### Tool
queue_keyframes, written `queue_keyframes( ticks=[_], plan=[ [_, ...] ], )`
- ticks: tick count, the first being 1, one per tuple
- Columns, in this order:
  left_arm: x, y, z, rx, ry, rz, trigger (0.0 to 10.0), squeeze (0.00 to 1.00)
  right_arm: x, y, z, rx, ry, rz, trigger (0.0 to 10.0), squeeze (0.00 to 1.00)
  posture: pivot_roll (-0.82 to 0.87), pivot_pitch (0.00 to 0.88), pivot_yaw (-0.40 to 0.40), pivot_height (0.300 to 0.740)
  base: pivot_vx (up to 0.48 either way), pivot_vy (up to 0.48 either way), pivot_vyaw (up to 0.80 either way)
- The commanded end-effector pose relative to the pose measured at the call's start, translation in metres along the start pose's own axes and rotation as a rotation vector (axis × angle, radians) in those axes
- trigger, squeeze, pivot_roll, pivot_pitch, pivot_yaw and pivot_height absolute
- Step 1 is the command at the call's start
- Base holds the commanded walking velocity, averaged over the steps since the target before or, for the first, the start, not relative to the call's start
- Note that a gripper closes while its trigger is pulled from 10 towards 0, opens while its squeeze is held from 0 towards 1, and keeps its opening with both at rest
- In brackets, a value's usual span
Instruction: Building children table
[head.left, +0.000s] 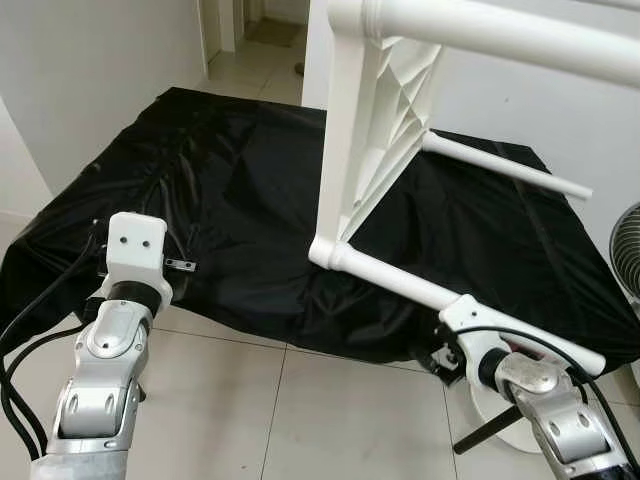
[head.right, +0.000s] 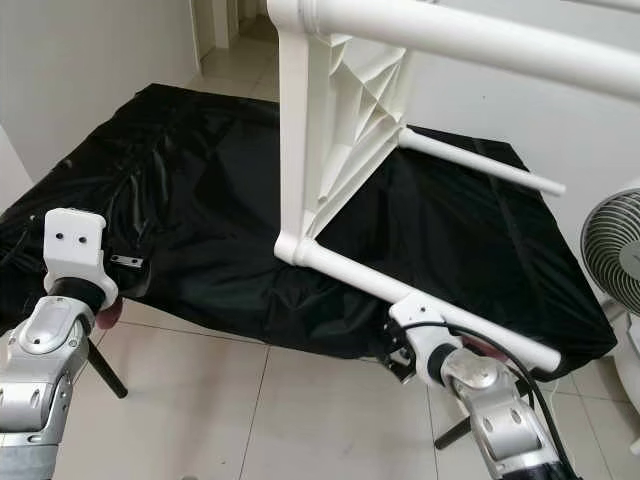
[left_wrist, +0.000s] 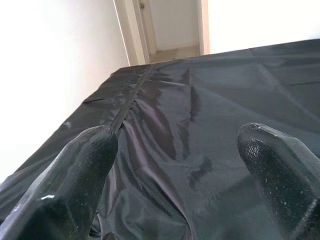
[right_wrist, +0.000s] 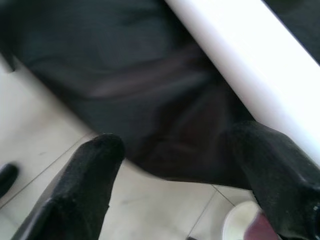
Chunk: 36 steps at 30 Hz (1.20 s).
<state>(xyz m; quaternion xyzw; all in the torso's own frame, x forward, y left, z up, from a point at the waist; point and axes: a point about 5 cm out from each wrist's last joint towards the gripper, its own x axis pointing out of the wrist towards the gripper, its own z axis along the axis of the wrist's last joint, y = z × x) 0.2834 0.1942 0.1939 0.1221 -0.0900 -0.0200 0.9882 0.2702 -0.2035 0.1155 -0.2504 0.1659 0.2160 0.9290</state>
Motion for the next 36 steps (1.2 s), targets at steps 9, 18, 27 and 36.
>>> queue_keyframes(
  ticks=[9,18,27,36],
  plan=[
    [0.0,0.001,0.0,0.004,0.015,-0.007,10.0,0.0,0.019,-0.033,-0.007,0.266,0.042,-0.313,10.0,0.0,-0.02,0.062,-0.027,0.74,0.0,0.0,0.0],
    [0.003,0.003,0.003,0.015,0.006,-0.008,10.0,0.0,0.031,-0.011,0.013,0.406,-0.094,-0.212,10.0,0.0,-0.02,0.066,-0.014,0.74,0.0,0.0,0.0],
    [0.006,0.014,0.008,0.029,0.002,-0.008,10.0,0.0,0.016,0.038,0.024,0.363,-0.204,0.144,10.0,0.0,-0.03,0.067,-0.012,0.74,0.0,0.0,0.0],
    [-0.001,0.01,0.007,-0.108,0.076,-0.096,10.0,0.0,-0.005,0.043,0.071,0.441,-0.515,-0.11,10.0,0.0,-0.04,0.065,-0.017,0.74,0.0,0.0,0.0]
  ],
)
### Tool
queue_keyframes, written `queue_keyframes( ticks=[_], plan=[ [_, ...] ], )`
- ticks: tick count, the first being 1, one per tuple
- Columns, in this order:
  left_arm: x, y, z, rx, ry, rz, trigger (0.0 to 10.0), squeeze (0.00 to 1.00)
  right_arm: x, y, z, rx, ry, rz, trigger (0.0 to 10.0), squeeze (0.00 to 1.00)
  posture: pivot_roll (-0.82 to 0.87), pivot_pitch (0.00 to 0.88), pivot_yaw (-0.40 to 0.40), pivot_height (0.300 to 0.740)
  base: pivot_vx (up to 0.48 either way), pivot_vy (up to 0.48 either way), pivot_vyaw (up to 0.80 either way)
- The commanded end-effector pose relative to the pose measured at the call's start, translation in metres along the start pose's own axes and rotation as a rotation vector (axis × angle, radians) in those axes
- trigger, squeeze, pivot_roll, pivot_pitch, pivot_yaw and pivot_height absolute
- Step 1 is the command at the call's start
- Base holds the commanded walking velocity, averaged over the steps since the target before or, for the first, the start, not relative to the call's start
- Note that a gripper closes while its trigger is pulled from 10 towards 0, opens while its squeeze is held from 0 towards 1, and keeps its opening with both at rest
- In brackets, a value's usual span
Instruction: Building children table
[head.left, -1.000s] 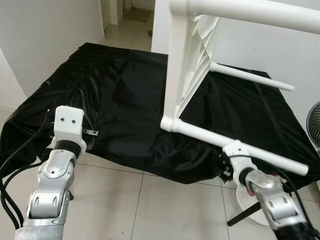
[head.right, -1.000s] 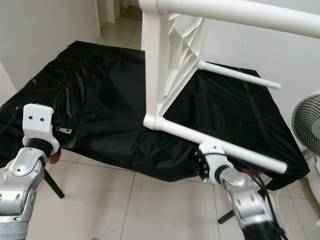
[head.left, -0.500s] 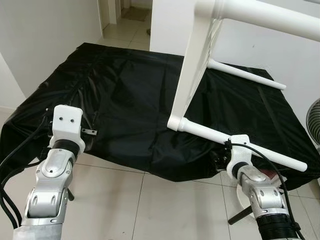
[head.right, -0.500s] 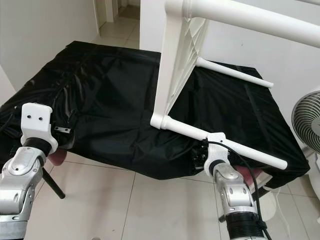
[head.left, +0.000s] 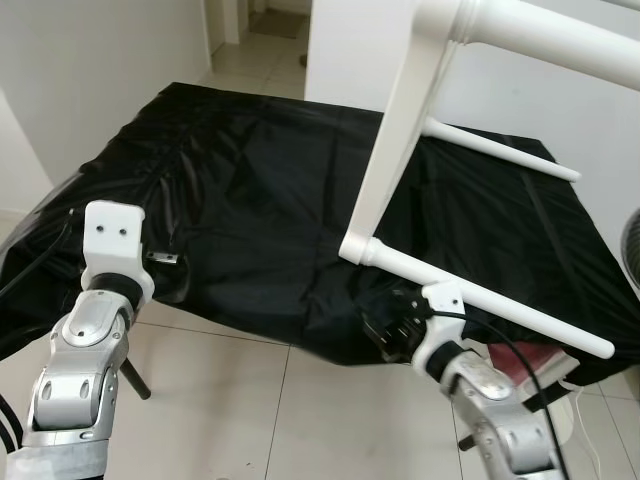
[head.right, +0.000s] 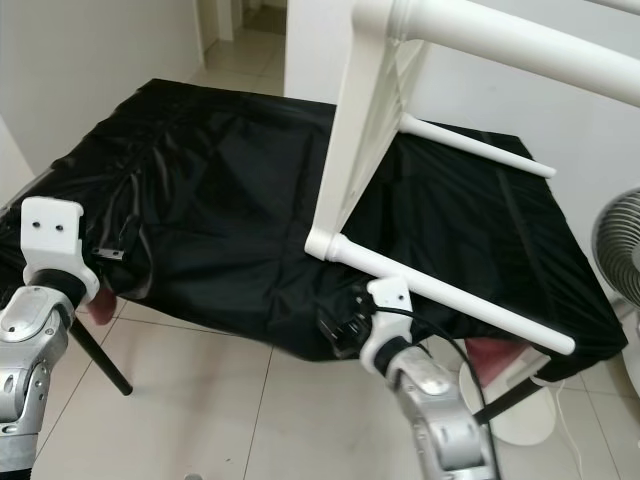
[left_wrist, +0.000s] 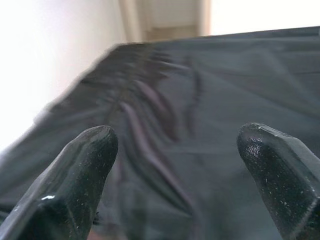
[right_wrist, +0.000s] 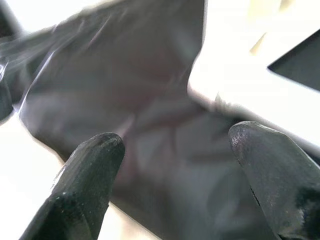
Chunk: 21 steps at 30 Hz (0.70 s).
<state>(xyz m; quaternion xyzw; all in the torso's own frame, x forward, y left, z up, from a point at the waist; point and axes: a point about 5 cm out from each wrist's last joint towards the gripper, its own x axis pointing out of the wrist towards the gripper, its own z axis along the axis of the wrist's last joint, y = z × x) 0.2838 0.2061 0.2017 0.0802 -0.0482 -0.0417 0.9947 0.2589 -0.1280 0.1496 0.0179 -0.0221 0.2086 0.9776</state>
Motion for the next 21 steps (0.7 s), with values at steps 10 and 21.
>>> queue_keyframes(
  ticks=[10,21],
  plan=[
    [0.009,-0.011,0.008,0.069,-0.011,-0.043,10.0,0.0,0.017,-0.01,0.036,-0.019,-0.188,-0.313,10.0,0.0,-0.05,0.044,-0.02,0.74,0.0,0.0,0.0],
    [0.017,-0.019,-0.002,-0.003,-0.039,0.024,10.0,0.0,0.04,-0.003,0.033,0.27,-0.174,-0.211,10.0,0.0,-0.07,0.006,-0.03,0.74,0.0,0.0,0.0]
  ],
)
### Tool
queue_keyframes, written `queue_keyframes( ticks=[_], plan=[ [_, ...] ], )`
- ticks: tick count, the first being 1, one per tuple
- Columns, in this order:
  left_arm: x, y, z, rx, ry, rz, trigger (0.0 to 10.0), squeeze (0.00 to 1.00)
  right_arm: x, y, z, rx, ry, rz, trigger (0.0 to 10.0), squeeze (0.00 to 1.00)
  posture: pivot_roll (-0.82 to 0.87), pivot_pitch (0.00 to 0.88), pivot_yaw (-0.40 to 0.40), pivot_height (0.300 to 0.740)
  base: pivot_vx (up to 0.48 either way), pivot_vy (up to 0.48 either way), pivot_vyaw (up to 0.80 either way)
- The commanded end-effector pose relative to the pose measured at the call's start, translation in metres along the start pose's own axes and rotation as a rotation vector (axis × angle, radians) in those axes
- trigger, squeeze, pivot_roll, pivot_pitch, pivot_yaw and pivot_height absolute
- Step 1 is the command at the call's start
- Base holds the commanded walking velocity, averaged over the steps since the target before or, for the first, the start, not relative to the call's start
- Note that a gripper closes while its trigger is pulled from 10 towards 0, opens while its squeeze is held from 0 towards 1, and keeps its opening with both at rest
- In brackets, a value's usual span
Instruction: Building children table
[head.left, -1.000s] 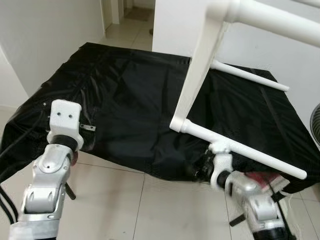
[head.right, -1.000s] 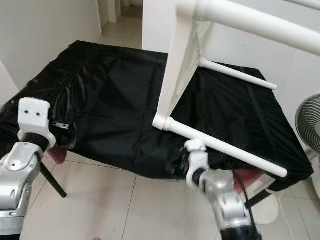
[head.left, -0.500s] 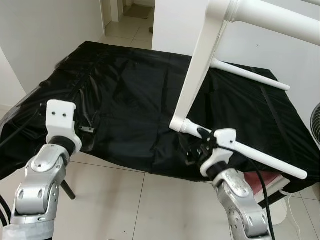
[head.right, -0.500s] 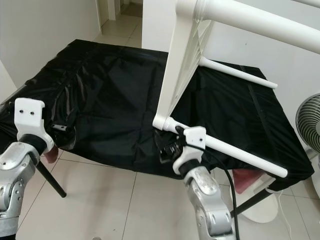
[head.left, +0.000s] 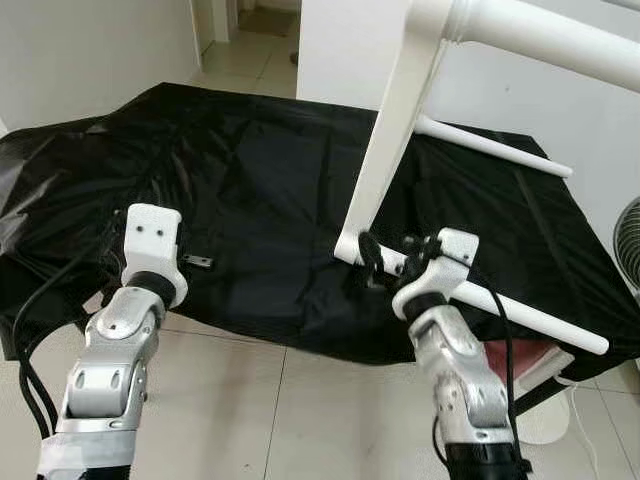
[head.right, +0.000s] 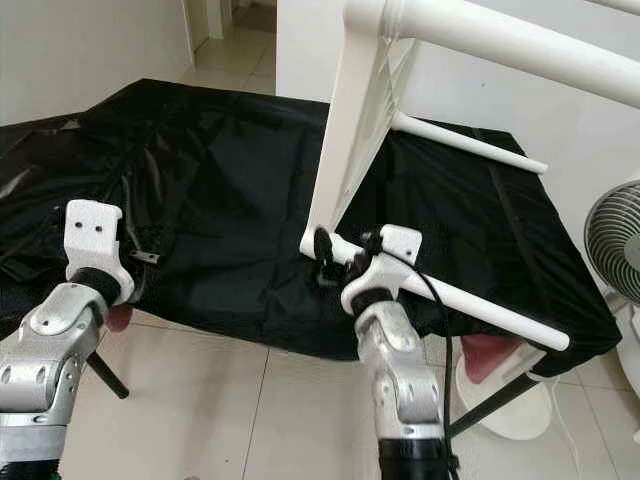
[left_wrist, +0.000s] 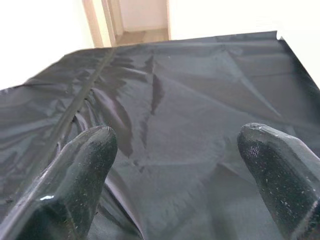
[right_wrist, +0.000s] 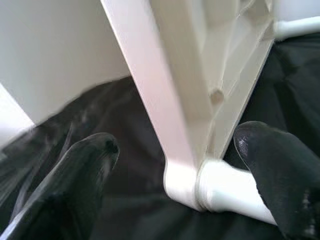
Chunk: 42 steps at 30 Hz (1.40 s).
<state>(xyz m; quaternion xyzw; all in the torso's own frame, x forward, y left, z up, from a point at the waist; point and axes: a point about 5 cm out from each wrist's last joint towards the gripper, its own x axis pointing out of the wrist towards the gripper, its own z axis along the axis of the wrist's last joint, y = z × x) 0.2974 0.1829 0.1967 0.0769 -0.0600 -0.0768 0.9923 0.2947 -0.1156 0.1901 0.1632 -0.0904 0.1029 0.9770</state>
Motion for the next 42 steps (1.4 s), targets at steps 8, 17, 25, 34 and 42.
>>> queue_keyframes(
  ticks=[8,17,25,34,42],
  plan=[
    [0.008,0.006,-0.003,0.009,-0.014,0.123,10.0,0.0,0.004,-0.002,-0.011,0.139,0.054,0.051,10.0,0.0,-0.07,0.0,-0.034,0.74,0.0,0.0,0.0],
    [0.011,0.009,-0.001,0.016,-0.041,0.129,10.0,0.0,0.009,-0.008,0.002,0.055,-0.005,0.065,10.0,0.0,-0.07,0.002,-0.029,0.74,0.0,0.0,0.0],
    [0.013,0.008,0.001,0.005,-0.06,0.116,10.0,0.0,0.007,-0.012,0.001,0.042,0.0,0.058,10.0,0.0,-0.08,0.01,-0.03,0.74,0.0,-0.234,0.0],
    [0.013,0.008,0.0,0.003,-0.059,0.119,10.0,0.0,0.007,-0.014,0.002,0.03,-0.002,0.056,10.0,0.0,-0.07,0.015,-0.032,0.74,0.0,-0.406,0.0],
    [0.012,0.01,-0.003,-0.002,-0.042,0.134,10.0,0.0,0.006,-0.013,0.001,0.029,-0.001,0.058,10.0,0.0,-0.07,0.016,-0.031,0.74,0.0,-0.155,0.0]
  ],
)
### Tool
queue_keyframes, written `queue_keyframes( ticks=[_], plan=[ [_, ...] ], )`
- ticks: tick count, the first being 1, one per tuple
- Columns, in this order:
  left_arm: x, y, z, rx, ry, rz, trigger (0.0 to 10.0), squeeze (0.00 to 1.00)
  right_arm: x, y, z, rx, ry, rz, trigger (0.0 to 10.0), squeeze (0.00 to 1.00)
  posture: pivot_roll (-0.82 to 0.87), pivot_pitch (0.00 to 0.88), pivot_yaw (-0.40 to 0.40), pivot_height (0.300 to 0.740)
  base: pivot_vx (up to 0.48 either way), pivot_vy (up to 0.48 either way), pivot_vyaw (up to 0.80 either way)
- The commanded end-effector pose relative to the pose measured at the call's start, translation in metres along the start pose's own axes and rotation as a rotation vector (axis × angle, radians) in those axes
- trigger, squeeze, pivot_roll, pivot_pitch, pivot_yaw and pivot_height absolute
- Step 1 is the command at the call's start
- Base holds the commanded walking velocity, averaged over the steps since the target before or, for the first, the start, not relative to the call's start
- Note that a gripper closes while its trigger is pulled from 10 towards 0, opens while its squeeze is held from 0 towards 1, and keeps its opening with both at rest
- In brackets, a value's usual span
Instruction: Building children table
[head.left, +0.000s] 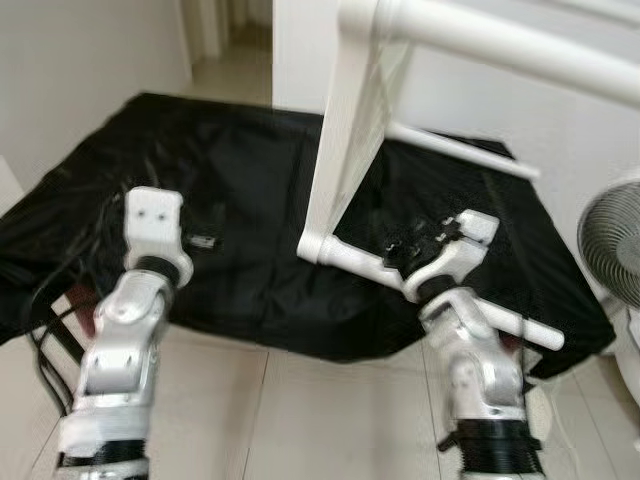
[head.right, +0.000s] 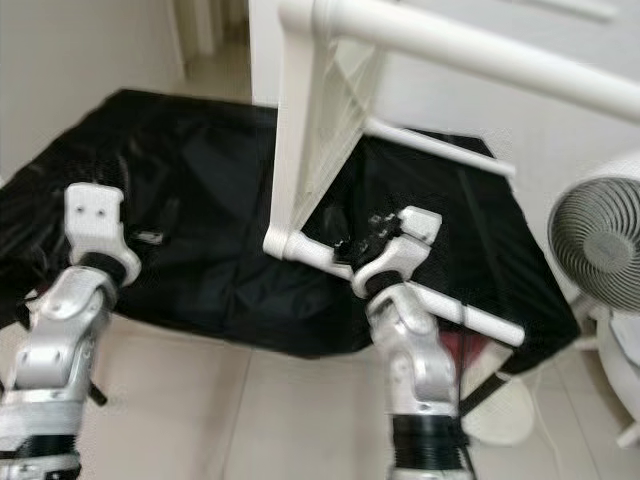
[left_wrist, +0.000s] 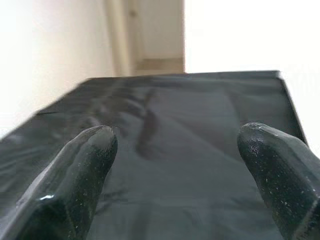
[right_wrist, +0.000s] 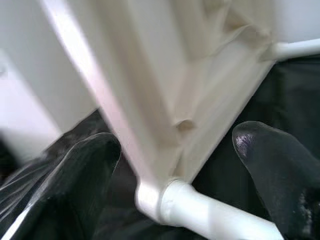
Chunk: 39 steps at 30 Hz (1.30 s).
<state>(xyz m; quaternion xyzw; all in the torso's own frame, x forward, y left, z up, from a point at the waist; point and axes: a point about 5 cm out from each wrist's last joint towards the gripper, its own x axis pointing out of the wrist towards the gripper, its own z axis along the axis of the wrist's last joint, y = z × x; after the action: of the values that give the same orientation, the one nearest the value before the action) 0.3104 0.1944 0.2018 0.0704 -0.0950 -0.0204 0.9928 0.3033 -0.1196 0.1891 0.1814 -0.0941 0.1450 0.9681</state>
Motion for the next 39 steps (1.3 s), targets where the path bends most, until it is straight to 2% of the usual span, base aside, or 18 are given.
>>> queue_keyframes(
  ticks=[1,10,16,25,28,29,30,33,35,38,39],
  plan=[
    [0.0,-0.003,-0.005,-0.009,0.025,0.016,10.0,0.0,-0.002,-0.007,0.002,-0.017,-0.002,-0.024,10.0,0.0,-0.07,0.016,-0.03,0.74,0.0,0.0,0.0],
    [0.001,-0.001,-0.004,0.002,0.022,0.02,10.0,0.0,-0.002,-0.006,0.001,-0.015,0.0,-0.024,10.0,0.0,-0.07,0.018,-0.027,0.74,0.0,0.367,0.0],
    [0.001,-0.003,-0.002,0.021,0.014,0.017,10.0,0.0,-0.003,-0.006,-0.001,-0.017,0.003,-0.022,10.0,0.0,-0.07,0.02,-0.025,0.74,0.0,0.0,0.0],
    [0.001,-0.007,-0.001,0.036,0.008,0.001,10.0,0.0,-0.007,-0.003,-0.009,-0.108,0.036,0.006,10.0,0.0,-0.06,0.026,-0.022,0.74,0.0,0.0,0.0],
    [0.003,-0.013,0.004,0.037,-0.003,-0.035,10.0,0.0,-0.009,-0.004,-0.009,-0.206,0.045,0.019,10.0,0.0,-0.06,0.03,-0.029,0.74,0.0,0.0,0.0],
    [0.003,-0.013,0.004,0.037,-0.003,-0.035,10.0,0.0,-0.009,-0.004,-0.009,-0.206,0.045,0.019,10.0,0.0,-0.06,0.03,-0.029,0.74,0.0,0.0,0.0],
    [0.005,-0.019,0.008,0.034,-0.022,-0.064,10.0,0.0,-0.011,-0.006,-0.007,-0.287,0.046,0.008,10.0,0.0,-0.06,0.031,-0.032,0.74,0.0,0.0,0.0],
    [0.007,-0.022,0.011,0.033,-0.036,-0.084,10.0,0.0,-0.012,-0.008,-0.005,-0.342,0.044,0.0,10.0,0.0,-0.06,0.031,-0.032,0.74,0.0,0.0,0.0],
    [0.017,-0.03,0.022,0.001,-0.076,-0.101,10.0,0.0,-0.013,-0.009,0.001,-0.394,0.032,0.014,10.0,0.0,-0.09,0.04,-0.052,0.74,0.0,0.0,0.0],
    [0.022,-0.034,0.025,0.006,-0.084,-0.116,10.0,0.0,-0.014,-0.01,0.002,-0.384,0.036,0.019,10.0,0.0,-0.1,0.044,-0.057,0.74,0.0,0.0,0.0],
    [0.027,-0.041,0.028,0.061,-0.096,-0.149,10.0,0.0,-0.014,-0.012,0.0,-0.368,0.047,0.018,10.0,0.0,-0.11,0.044,-0.058,0.74,0.0,0.0,0.0]
  ],
)
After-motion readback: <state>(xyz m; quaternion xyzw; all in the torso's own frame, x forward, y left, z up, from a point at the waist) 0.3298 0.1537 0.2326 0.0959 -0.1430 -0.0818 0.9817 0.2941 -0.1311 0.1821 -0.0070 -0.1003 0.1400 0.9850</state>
